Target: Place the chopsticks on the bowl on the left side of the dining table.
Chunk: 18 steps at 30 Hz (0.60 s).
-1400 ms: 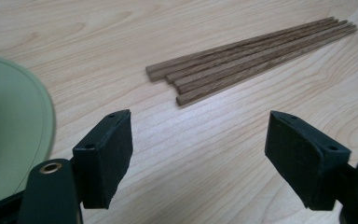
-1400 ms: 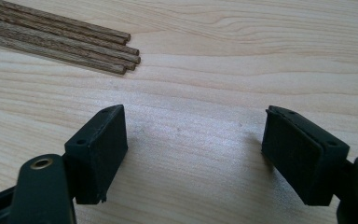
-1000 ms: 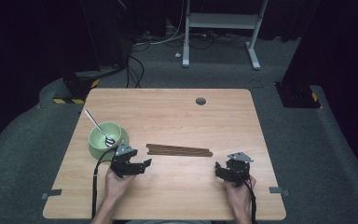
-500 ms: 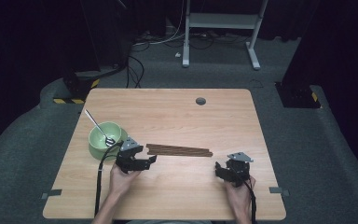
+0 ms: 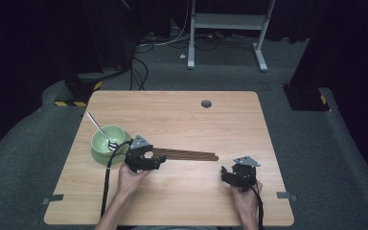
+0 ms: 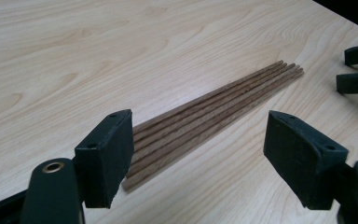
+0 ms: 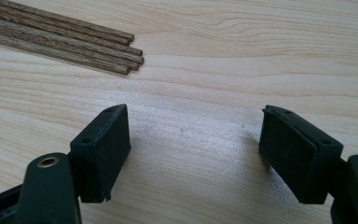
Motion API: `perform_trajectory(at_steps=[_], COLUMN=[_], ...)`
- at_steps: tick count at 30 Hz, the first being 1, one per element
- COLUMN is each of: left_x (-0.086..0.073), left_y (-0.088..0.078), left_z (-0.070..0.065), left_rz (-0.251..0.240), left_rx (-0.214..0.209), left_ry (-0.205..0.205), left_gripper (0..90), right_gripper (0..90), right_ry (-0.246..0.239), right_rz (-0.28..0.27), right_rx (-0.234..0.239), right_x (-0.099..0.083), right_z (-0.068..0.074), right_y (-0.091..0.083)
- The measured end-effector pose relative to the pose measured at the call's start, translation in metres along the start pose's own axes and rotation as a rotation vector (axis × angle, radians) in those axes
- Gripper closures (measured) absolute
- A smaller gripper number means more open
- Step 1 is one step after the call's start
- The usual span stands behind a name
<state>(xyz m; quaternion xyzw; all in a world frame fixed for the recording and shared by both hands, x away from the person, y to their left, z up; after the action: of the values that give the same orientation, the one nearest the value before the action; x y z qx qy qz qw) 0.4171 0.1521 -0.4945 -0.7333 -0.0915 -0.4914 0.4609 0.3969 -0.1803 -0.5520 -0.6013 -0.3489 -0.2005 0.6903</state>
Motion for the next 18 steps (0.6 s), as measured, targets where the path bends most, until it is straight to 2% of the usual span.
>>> perform_trajectory(at_steps=[9,13,18], left_x=[0.017,0.022,0.026], left_y=[0.022,0.032,0.043], left_z=[-0.011,-0.016,-0.019], left_rz=[0.026,0.048,0.066], left_rx=[-0.027,-0.027,-0.031], left_ry=[0.034,0.064,0.075], left_gripper=[24.2,24.2,24.6], right_gripper=[24.8,25.0,25.1], right_ry=[-0.002,-0.004,-0.005], right_rz=[-0.001,-0.001,-0.001], right_rx=[0.002,0.005,0.006], right_x=[0.000,0.000,0.000], right_z=[0.000,0.000,0.001], right_y=[0.000,0.000,0.000])
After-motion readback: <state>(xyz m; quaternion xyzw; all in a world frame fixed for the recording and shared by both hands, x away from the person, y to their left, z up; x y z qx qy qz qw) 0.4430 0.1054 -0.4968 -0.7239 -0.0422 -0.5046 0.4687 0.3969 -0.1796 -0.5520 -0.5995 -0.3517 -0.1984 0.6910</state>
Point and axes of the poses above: each handheld gripper's, and its own axes: y roughly forward along the jaws, x roughly out of its top, z roughly to its left, the point moved 4 cm from there along y, roughly forward along the jaws, and after that the axes turned 4 degrees about y, right-handed, at the moved point
